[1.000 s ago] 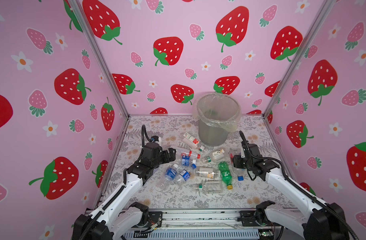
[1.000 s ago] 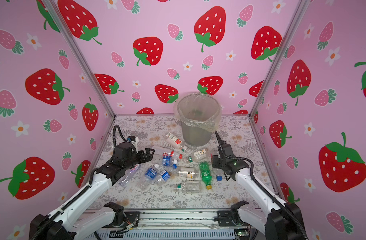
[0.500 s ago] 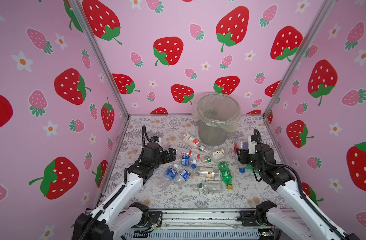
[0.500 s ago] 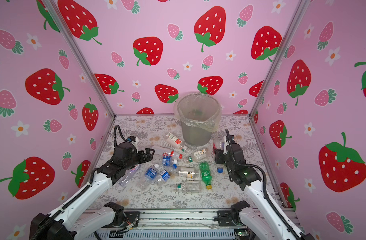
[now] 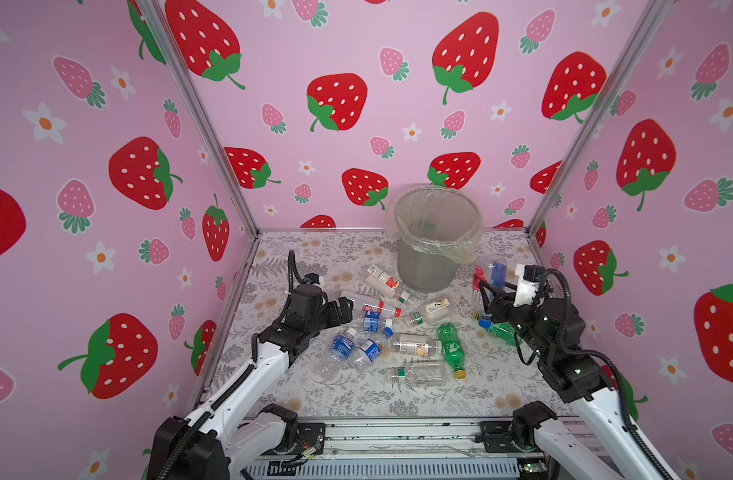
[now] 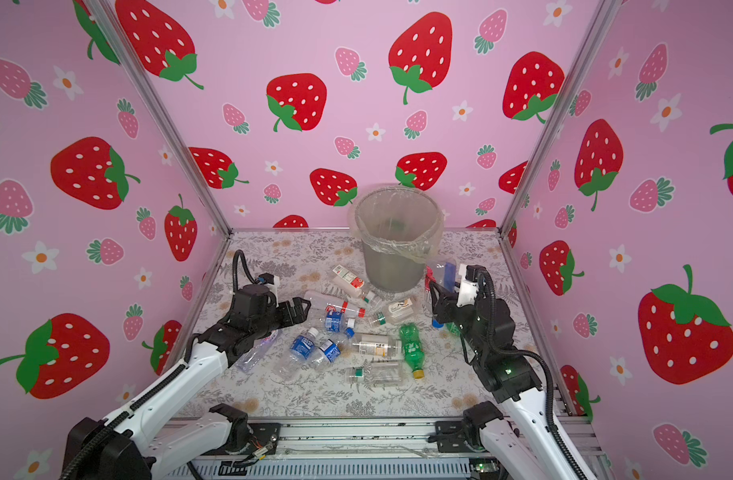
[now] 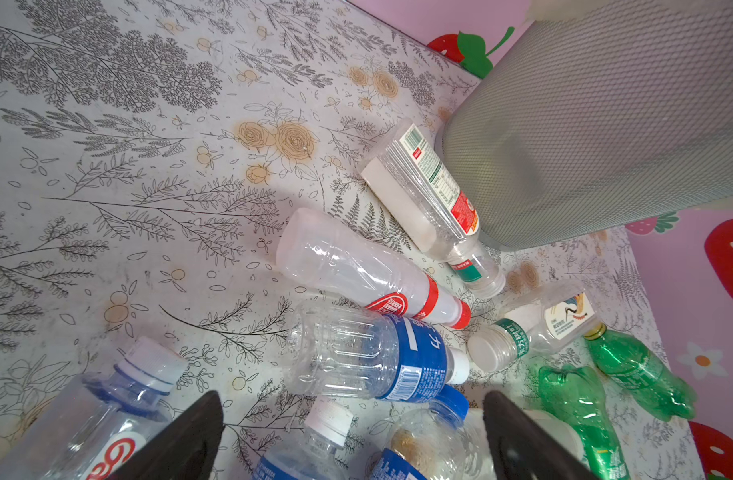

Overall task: Throw the plastic bottles in the bin
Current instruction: 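Carry the clear bottle over the bin and open the right gripper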

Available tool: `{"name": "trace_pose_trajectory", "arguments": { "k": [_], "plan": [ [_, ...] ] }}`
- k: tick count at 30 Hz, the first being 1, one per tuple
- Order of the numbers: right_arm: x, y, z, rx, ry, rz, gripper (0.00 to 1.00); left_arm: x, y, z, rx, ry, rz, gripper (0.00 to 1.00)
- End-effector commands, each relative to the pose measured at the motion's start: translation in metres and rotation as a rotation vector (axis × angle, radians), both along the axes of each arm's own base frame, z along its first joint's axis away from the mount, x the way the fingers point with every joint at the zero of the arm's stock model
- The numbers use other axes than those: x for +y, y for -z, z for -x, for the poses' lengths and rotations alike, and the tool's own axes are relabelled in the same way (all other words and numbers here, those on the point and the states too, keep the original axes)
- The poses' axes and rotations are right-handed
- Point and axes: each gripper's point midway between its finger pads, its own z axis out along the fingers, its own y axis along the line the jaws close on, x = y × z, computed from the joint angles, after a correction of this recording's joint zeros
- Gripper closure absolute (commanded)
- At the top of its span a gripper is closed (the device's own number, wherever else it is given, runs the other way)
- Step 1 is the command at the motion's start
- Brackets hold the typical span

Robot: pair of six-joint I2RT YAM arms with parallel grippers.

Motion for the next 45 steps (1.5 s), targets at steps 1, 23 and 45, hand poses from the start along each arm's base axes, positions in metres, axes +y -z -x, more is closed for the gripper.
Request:
{"name": "trace_pose_trajectory", "arguments": {
  "k": [1, 23, 45],
  "plan": [
    [0.008, -0.025, 0.011, -0.13, -0.069, -0.034, 0.47, -0.002, -0.003, -0.002, -0.001, -0.008, 0.013, 0.01],
    [0.009, -0.076, 0.001, -0.239, -0.044, -0.164, 0.45, -0.005, 0.004, -0.004, 0.015, 0.006, 0.013, 0.01],
    [0.09, -0.148, -0.209, 0.016, 0.051, -0.063, 0.01, 0.001, -0.008, 0.006, -0.011, -0.017, 0.032, 0.01]
  ]
}}
